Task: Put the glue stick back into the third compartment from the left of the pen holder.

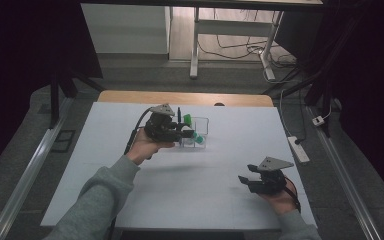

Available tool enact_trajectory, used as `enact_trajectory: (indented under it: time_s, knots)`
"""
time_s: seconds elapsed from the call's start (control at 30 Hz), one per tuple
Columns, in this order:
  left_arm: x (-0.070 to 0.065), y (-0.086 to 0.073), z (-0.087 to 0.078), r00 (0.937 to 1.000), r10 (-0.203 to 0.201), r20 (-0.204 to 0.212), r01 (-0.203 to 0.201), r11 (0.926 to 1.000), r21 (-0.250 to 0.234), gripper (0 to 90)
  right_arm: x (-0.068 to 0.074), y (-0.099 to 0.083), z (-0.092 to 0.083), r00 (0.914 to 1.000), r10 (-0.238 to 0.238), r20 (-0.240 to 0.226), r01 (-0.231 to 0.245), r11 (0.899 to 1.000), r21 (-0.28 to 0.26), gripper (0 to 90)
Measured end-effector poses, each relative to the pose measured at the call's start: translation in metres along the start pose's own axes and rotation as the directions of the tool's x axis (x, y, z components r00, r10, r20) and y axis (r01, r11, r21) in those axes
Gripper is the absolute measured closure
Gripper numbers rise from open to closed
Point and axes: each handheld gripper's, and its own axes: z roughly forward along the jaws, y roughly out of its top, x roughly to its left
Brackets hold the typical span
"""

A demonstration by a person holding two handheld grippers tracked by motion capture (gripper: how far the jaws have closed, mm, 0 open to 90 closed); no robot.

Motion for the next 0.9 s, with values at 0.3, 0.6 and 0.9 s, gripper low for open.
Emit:
enact_trajectory:
  time_s: [0.3,0.6,0.9]
  knots:
    - [0.013,0.023,0.004,0.9995,-0.001,-0.033,0.002,0.9995,0.031,64.4,0.000,-0.001,0.001,1.0000,-0.001,0.006,0.001,1.000,0.012,42.2]
    - [0.023,0.042,0.013,0.9978,0.002,-0.067,0.004,0.9966,0.082,64.4,-0.001,-0.001,0.002,1.0000,0.001,0.010,-0.001,1.000,0.015,41.9]
    - [0.039,0.048,0.028,0.9953,-0.017,-0.096,0.030,0.9908,0.132,64.3,0.000,-0.002,0.003,1.0000,0.000,0.009,-0.001,1.000,0.020,41.9]
